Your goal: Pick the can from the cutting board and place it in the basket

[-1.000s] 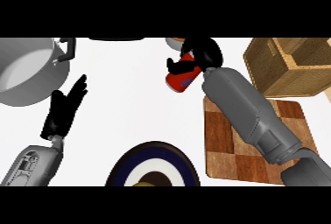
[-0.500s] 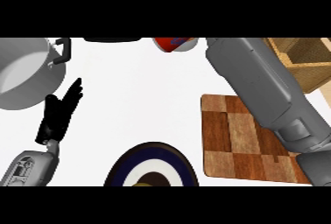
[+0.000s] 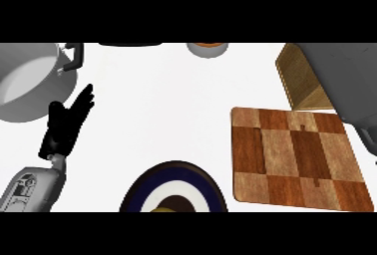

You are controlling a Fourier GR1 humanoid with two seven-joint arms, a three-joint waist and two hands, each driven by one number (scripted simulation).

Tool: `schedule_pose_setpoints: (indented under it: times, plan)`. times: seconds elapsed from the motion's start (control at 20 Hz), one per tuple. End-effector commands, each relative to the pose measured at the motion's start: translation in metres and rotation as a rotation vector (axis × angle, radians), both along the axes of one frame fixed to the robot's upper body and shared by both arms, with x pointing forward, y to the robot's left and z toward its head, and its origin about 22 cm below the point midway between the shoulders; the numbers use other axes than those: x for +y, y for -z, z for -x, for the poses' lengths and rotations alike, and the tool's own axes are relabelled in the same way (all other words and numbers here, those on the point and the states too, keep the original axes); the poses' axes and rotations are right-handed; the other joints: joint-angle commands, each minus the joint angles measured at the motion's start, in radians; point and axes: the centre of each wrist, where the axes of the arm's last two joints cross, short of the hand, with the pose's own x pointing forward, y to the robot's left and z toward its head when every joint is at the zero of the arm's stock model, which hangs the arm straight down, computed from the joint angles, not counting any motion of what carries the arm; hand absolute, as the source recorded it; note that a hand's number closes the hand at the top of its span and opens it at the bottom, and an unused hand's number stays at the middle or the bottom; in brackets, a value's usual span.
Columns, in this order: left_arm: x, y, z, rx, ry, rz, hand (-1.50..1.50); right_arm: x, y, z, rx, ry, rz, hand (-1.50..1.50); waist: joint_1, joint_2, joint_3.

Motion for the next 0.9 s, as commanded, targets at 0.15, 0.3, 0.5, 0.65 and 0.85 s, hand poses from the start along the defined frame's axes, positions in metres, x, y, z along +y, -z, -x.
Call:
schedule_pose_setpoints:
  times: [0.15,0.3,0.5,0.65,0.85]
  plan:
    - [-0.016,0.008,0.002,-0.013,0.019,0.017,0.00,-0.050,-0.034,-0.012,0.085,0.223,0.265,1.50,0.012,0.007,-0.001]
    - [-0.016,-0.003,-0.002,-0.031,0.033,-0.009,0.00,-0.085,-0.022,-0.023,0.179,0.305,0.394,1.50,0.024,0.013,-0.001]
    - [0.000,0.004,0.008,-0.006,0.024,-0.011,0.00,-0.114,-0.020,-0.026,0.234,0.323,0.389,1.50,0.016,0.006,0.000]
    - [-0.017,0.004,0.005,-0.009,0.005,-0.004,0.00,-0.142,0.007,-0.032,0.247,0.357,0.434,1.50,0.016,0.009,0.000]
    - [-0.003,0.003,0.006,-0.015,0.008,0.002,0.00,-0.201,0.022,-0.025,0.226,0.367,0.413,1.50,0.015,0.010,0.001]
